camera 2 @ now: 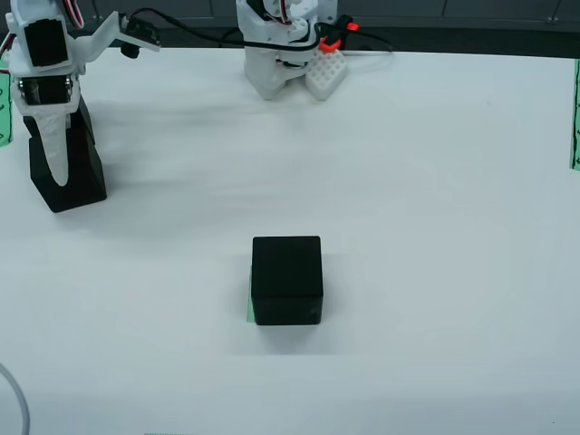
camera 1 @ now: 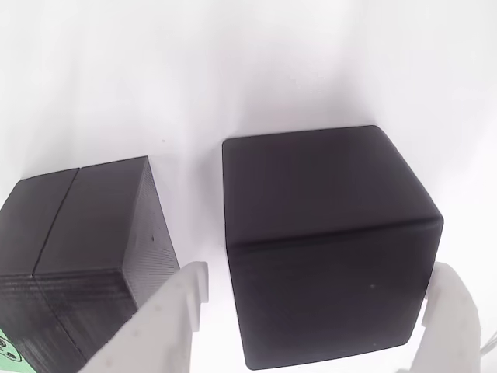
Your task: Stack 3 Blocks on the chosen place.
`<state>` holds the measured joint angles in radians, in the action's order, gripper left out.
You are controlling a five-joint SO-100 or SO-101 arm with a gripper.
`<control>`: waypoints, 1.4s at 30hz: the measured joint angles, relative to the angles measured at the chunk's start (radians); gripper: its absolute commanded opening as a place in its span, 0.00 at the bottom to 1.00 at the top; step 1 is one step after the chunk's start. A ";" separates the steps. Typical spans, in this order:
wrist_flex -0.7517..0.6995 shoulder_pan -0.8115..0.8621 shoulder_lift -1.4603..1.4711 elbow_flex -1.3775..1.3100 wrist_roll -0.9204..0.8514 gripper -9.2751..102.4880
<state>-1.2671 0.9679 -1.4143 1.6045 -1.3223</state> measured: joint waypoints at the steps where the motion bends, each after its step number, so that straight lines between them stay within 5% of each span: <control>1: 0.000 -0.002 0.008 -0.006 -0.006 0.33; 6: 0.000 -0.003 0.018 -0.035 0.006 0.22; 17: -0.127 -0.098 -0.152 0.028 0.071 0.22; 29: -0.298 -0.499 -0.505 0.028 0.387 0.22; 42: -0.299 -0.884 -0.465 -0.041 0.213 0.22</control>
<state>-1.5662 0.0844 -1.8791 1.5631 -1.1091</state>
